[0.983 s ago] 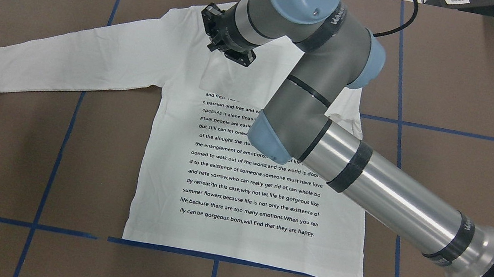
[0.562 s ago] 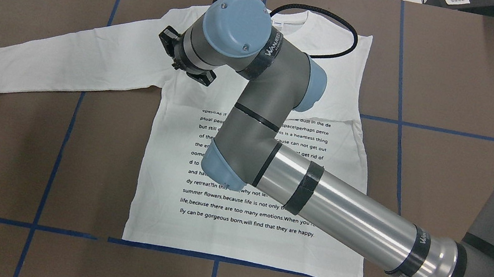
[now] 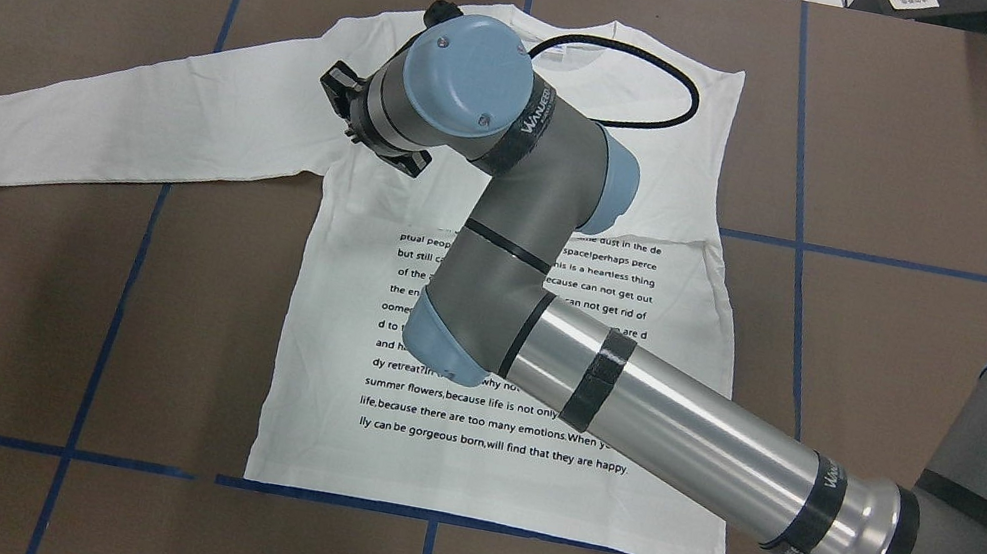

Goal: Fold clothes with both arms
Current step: 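Grasp the sleeve cuff nearest the right gripper and lift it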

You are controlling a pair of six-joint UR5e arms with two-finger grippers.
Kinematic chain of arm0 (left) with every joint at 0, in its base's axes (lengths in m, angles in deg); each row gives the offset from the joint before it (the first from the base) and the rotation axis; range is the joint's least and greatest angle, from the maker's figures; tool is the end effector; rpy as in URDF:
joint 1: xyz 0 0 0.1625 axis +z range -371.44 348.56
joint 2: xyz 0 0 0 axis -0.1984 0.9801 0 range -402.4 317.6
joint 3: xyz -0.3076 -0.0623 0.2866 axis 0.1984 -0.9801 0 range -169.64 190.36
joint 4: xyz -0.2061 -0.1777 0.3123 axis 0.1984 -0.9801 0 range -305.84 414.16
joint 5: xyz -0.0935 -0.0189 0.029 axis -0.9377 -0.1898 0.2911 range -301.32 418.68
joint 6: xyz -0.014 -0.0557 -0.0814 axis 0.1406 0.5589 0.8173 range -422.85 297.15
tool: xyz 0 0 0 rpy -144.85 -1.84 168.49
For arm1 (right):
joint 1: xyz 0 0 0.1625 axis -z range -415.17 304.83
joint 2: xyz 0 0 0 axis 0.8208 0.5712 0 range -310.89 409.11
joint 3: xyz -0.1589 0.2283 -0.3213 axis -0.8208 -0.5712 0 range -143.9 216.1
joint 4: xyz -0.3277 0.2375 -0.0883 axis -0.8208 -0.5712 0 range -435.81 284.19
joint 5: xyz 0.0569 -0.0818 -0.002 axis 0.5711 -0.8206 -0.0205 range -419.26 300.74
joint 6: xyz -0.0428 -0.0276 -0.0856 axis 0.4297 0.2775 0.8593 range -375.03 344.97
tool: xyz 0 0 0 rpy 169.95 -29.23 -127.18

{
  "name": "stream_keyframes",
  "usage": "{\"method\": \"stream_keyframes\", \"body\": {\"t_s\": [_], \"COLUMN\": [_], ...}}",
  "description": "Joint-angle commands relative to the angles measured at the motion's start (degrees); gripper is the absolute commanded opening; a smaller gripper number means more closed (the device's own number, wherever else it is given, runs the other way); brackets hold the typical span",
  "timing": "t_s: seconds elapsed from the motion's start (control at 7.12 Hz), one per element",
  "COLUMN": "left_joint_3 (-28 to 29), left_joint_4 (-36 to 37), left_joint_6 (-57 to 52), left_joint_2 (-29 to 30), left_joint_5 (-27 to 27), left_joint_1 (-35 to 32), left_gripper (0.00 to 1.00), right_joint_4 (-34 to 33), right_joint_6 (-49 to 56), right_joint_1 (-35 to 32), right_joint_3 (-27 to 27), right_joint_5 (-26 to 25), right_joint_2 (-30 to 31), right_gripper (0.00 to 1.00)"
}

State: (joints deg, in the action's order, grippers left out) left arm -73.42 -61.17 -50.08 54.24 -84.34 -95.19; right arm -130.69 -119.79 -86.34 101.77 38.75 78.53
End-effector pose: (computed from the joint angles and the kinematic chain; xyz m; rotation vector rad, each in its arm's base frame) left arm 0.0073 -0.5597 0.5924 0.2604 0.9642 0.1037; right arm -0.6327 -0.5224 0.0764 0.0588 -1.2705 0.6063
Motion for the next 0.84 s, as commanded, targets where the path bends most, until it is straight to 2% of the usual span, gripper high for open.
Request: {"method": "stream_keyframes", "body": {"t_s": [0.0,0.28,0.42,0.7], "left_joint_3": [-0.4,3.5,7.3,14.7], "left_joint_4": [-3.0,-8.1,-9.1,-12.2], "left_joint_6": [6.1,15.5,16.7,17.4], "left_joint_2": [0.0,0.6,1.9,4.4], "left_joint_5": [0.4,0.9,1.0,1.1], "left_joint_1": [6.8,11.2,13.3,15.4], "left_gripper": [1.0,0.97,0.95,0.89], "right_joint_4": [0.1,-0.1,0.4,-0.5], "right_joint_6": [-1.1,-3.4,-3.4,-3.2], "right_joint_1": [1.5,0.5,-0.9,-2.7], "right_joint_3": [-0.1,3.3,7.9,16.0], "right_joint_5": [-3.2,-3.2,-3.1,-2.1], "right_joint_2": [-0.8,1.4,6.9,14.1], "right_gripper": [0.98,0.98,0.98,0.98]}}
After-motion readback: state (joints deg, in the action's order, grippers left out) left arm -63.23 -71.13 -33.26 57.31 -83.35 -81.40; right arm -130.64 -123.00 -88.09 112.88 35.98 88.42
